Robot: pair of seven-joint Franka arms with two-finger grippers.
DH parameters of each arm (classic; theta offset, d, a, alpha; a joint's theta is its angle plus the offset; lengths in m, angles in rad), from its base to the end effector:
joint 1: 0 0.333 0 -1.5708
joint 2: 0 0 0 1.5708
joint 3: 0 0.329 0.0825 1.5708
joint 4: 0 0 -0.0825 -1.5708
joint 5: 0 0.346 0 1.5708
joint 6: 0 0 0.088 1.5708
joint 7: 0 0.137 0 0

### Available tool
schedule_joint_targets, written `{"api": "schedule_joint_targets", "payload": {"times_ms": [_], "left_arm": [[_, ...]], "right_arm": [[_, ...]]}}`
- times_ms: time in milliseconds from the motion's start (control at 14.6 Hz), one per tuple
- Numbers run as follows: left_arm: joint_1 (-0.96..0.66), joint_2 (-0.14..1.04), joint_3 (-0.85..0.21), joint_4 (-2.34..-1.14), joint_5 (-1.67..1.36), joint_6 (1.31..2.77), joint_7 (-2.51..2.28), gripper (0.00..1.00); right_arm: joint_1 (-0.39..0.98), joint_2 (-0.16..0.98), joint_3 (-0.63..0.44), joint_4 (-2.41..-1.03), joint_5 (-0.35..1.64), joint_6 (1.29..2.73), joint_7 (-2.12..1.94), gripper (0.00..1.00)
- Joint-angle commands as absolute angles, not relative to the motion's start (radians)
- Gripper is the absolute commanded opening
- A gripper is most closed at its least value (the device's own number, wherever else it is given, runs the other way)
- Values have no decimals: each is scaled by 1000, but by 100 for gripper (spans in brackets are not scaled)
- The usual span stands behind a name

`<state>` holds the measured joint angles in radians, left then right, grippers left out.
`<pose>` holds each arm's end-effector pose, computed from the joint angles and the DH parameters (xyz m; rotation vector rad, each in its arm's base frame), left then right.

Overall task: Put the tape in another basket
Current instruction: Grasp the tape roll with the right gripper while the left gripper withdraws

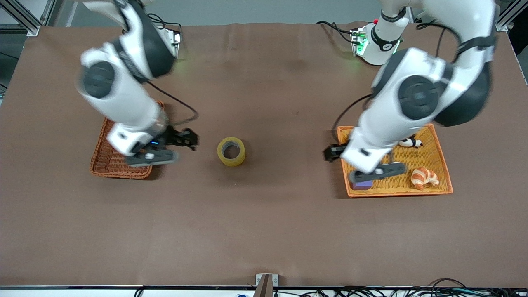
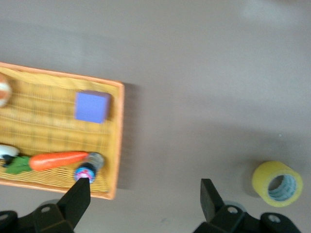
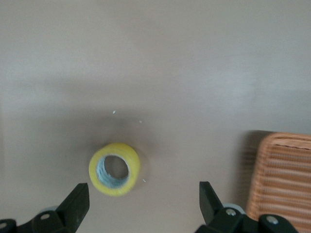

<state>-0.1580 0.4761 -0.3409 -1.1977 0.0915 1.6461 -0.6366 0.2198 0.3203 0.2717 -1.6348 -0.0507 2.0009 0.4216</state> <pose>0.6051 -0.2588 0.5070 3.0789 0.2559 -0.0551 0.5625 0.2765 0.4395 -3.0798 -0.1142 -0.0545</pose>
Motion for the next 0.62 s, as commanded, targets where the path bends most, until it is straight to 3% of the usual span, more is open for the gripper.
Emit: {"api": "schedule_joint_targets", "payload": {"times_ms": [0,137,549], "left_arm": [[-63,324,-347,-1334,74,1646,-498,100],[-26,221,-336,-1434,72,1666,-430,100],[-46,46,-164,-1564,-49,1675,-235,100]], "right_arm": [[248,395,320,-1736,-139,2141,526,100],[267,442,325,-1793,-172,2212,528,100],[296,567,325,-1815,-256,2289,532,100]]}}
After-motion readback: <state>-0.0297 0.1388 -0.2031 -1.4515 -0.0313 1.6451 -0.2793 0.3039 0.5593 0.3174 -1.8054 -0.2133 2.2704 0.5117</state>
